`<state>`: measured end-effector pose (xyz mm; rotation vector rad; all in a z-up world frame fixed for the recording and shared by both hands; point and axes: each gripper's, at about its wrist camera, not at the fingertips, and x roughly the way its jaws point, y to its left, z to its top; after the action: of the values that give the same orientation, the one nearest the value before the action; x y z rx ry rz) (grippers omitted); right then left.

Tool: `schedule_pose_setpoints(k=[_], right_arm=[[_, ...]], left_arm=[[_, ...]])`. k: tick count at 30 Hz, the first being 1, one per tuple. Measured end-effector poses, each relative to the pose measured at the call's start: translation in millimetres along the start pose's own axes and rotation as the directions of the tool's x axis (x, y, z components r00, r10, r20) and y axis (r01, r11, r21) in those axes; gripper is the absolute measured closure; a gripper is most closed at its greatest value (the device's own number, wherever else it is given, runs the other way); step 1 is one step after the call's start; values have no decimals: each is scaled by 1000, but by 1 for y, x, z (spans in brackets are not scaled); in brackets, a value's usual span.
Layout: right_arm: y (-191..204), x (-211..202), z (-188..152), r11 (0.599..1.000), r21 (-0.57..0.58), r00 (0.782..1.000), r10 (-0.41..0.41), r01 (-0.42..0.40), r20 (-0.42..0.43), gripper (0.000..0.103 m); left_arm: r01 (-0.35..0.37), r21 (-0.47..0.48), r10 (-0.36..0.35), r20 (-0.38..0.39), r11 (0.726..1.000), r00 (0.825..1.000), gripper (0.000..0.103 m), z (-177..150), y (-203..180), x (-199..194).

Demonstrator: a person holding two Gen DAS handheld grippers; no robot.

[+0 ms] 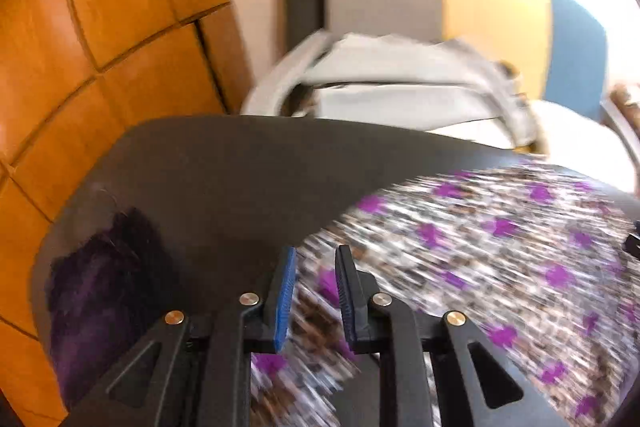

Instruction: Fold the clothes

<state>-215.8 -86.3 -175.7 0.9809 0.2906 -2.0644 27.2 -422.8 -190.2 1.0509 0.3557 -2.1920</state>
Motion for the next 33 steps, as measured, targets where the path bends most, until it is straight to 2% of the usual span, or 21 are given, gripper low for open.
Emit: schedule_pose_setpoints(k=[2,3,5,7,9,11,13,16,17,20,21,22,23,26,27,29,31,32,33], right_arm=[[-1,-33,-20,998,22,998,61,-61,3,28],[1,-47,-33,999,5,999,50,-50,-8,29],[7,-68,-63,997,-65,999,-36,34,-37,30],[10,-81,-97,984,-128,987,-138,127,-88,33],[8,-84,-128,977,-140,972,-180,159,-153,41],[6,-81,-155,979,-117,958,-192,170,-212,44],[4,-77,-171,992,-21,966,-126,124,-224,43],[1,-75,-169,990,129,987,-39,60,-157,42],[4,-71,-165,989,143,989,-29,50,-144,42],[20,-55,-153,992,118,992,-29,44,-126,44],[27,-49,-149,995,92,992,-21,32,-126,53],[35,-47,-144,997,74,992,10,0,-124,70],[36,-48,-139,996,83,992,41,-31,-115,79],[12,-65,-133,967,245,995,79,-64,-54,82],[3,-71,-134,958,280,996,75,-57,-54,80],[-4,-85,-140,961,275,996,59,-39,-63,77],[-2,-98,-156,969,243,994,66,-42,-92,77],[0,-103,-166,972,231,992,66,-40,-108,77],[2,-107,-177,974,224,990,63,-33,-125,77]], left_arm=[[76,25,-76,-27,997,997,83,-25,-12,-15],[111,37,-109,-42,993,993,83,-37,-18,-21],[172,52,-167,-90,984,982,83,-66,-33,-30],[226,67,-216,-139,972,966,83,-94,-48,-37],[273,86,-254,-183,958,950,83,-121,-61,-41],[275,116,-248,-204,954,947,83,-146,-69,-50],[266,121,-236,-218,956,947,83,-159,-64,-56],[248,104,-220,-225,963,949,83,-172,-52,-55],[235,114,-207,-216,965,954,83,-174,-49,-56],[117,208,-80,-178,971,981,79,-179,-48,-58],[83,220,-46,-170,972,984,79,-178,-45,-58],[54,224,-16,-164,973,986,79,-176,-42,-57],[24,228,13,-159,973,987,79,-175,-38,-57],[-110,223,147,-159,969,976,80,-170,-27,-56],[-90,186,123,-171,978,978,80,-168,-22,-60],[-15,113,33,-166,993,986,80,-162,-16,-77],[96,147,-78,-125,984,989,81,-159,-33,-105],[175,172,-154,-130,969,979,81,-159,-44,-115],[262,197,-236,-146,945,961,80,-160,-57,-124]])
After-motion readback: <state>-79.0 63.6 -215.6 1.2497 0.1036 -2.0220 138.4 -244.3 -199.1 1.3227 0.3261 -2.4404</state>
